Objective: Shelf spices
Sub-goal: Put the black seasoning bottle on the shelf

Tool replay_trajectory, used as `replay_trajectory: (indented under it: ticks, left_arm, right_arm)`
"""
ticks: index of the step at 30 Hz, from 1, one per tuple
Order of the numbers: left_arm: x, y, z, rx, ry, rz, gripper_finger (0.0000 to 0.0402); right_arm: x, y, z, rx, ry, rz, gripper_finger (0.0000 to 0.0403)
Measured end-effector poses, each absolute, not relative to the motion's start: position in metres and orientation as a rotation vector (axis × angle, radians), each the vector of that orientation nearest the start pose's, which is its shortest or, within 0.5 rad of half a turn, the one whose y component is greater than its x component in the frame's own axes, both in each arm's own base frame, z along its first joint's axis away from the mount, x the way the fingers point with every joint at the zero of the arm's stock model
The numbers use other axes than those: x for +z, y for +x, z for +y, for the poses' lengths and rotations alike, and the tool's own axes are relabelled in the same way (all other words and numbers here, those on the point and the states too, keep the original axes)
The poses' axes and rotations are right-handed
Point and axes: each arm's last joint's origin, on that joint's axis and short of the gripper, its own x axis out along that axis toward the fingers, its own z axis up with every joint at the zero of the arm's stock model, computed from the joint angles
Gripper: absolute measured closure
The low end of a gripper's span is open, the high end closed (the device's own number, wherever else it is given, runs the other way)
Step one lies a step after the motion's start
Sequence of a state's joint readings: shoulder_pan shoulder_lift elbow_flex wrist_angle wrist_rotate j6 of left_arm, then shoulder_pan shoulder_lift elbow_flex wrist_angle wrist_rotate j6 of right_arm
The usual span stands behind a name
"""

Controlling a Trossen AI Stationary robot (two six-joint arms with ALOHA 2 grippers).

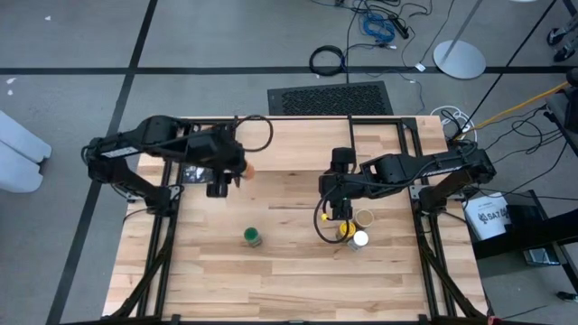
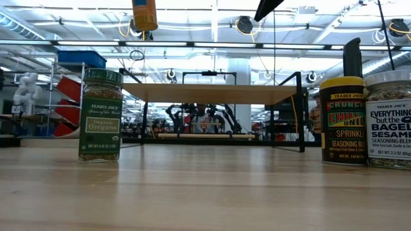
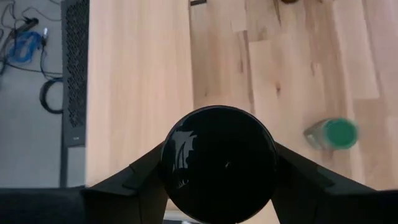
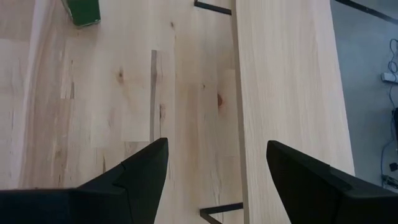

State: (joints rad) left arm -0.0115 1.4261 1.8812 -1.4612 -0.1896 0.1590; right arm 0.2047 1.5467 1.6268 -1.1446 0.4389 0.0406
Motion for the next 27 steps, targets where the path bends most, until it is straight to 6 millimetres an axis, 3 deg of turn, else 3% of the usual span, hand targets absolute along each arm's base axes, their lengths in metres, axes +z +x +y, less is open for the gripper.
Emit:
replay_trajectory:
  ticks: [8, 15, 27]
  left_arm:
    - [0.446, 0.226, 0.043, 0.137, 0.327, 1.027, 0.0175]
    - [0.44, 0.233, 0.075, 0.108, 0.226, 1.012, 0.0175]
    - [0.426, 0.248, 0.09, 0.077, 0.165, 1.062, 0.0175]
  right_arm:
    - [0.367, 0.299, 0.049, -0.21, -0.335, 0.972, 0.0142]
    - [0.368, 0.301, 0.048, -0.15, -0.452, 0.964, 0.0142]
    - [0.371, 0.307, 0.03, -0.155, -0.521, 0.942, 0.0142]
